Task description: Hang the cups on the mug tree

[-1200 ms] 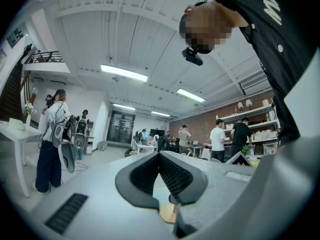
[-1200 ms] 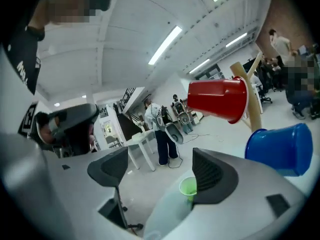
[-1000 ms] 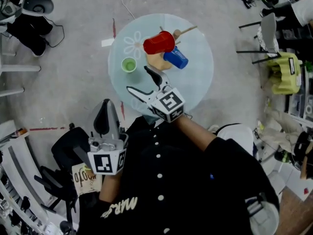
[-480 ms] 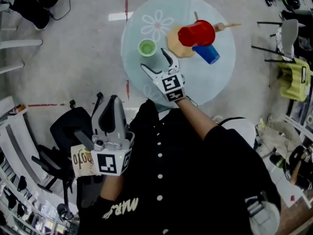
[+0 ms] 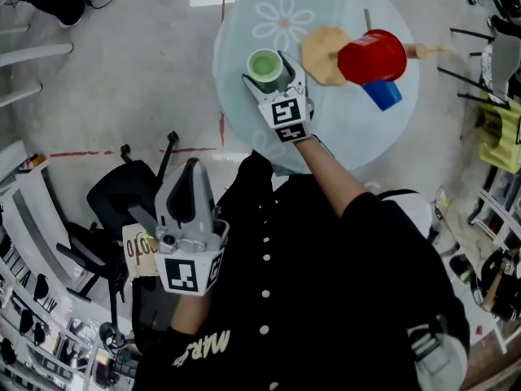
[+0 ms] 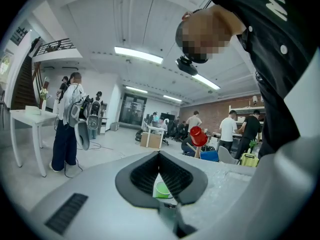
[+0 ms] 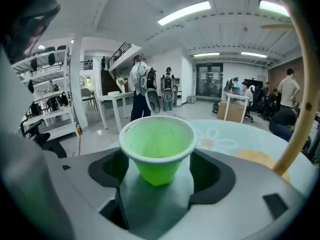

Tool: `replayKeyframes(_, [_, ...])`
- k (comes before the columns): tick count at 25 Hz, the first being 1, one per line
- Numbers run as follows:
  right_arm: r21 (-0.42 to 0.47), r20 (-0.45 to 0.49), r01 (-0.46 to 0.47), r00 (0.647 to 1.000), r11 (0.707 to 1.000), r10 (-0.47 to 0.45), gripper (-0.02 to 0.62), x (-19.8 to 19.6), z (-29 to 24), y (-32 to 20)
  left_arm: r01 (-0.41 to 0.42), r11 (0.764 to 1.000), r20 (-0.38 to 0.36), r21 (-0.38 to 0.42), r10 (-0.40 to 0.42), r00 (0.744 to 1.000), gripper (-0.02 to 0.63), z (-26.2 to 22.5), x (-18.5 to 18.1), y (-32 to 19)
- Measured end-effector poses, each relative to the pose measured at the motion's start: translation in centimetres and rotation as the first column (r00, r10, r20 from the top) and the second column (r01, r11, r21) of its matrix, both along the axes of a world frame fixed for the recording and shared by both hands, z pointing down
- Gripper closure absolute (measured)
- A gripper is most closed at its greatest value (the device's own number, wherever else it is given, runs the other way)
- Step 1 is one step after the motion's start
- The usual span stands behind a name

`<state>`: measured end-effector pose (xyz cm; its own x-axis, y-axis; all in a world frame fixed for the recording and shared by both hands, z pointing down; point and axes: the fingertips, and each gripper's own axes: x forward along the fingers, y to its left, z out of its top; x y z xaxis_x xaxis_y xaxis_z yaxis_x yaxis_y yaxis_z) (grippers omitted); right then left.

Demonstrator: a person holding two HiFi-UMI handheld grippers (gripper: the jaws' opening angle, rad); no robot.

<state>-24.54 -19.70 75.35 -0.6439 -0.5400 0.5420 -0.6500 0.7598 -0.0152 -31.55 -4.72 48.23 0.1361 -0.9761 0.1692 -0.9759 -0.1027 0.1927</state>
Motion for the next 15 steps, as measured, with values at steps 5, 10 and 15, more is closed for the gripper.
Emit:
replayKeyframes(5, [0.089,-0.001,-0.018,1.000,0.996,0.018,0.308,-0.2,-1.3,-0.3,0.004,1.000,0.003,-0.008,-0.004,1.000,0.612,0.3,-0.7,-0.4])
replayKeyframes(10, [0.080,0.016,0.000,1.000,0.997,-0.001,0.308,0.2,-2.7,0.4,-0.011,1.000,0.007,0.011,0.011,1.000,0.612,-0.4,-0.2,-1.2])
replayKeyframes(15, [0.077,0.043,0.029,0.999,0.997,-0.032,0.308,1.0,-6.2,1.4,-0.037,0.998,-0.006,0.046,0.037,0.999,0.612,-1.7,1.2,-2.1])
